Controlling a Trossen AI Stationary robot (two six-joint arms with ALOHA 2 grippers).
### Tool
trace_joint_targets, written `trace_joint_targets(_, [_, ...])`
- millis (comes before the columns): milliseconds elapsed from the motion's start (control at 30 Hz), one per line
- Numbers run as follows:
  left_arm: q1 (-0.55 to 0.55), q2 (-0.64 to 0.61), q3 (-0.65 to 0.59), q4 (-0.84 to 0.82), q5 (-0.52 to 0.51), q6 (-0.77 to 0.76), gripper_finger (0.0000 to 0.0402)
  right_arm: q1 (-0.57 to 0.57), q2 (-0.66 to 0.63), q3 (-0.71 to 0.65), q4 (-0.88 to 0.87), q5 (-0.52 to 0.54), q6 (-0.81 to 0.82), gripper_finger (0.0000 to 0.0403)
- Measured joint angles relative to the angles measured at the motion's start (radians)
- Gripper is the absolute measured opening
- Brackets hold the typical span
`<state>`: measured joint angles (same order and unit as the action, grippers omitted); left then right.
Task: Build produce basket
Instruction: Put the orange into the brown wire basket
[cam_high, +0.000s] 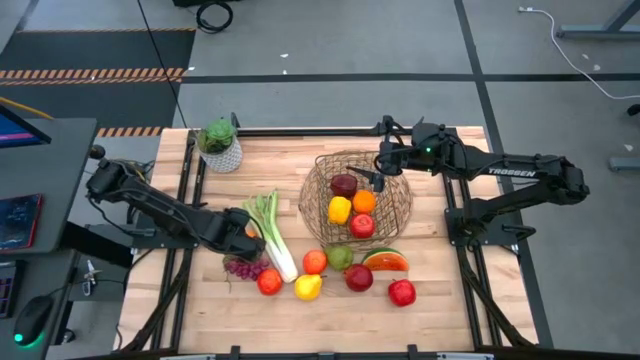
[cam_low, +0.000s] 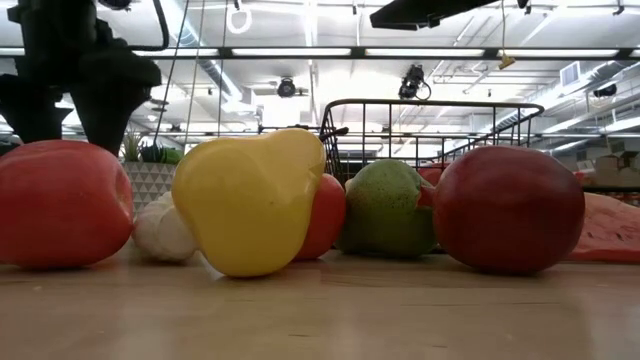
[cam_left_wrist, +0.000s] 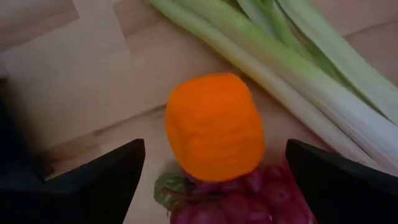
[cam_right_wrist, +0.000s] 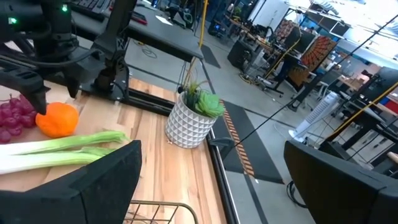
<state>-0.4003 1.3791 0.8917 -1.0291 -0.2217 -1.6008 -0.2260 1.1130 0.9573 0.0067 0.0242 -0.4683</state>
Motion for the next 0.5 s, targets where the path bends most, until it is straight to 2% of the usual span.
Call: trace_joint_targets(500, [0.022, 0.134, 0.0, 0.06, -0.02, 0.098, 0.0396, 0.026, 0.0, 0.0, -0.008, -0.002, 0.003, 0.0396])
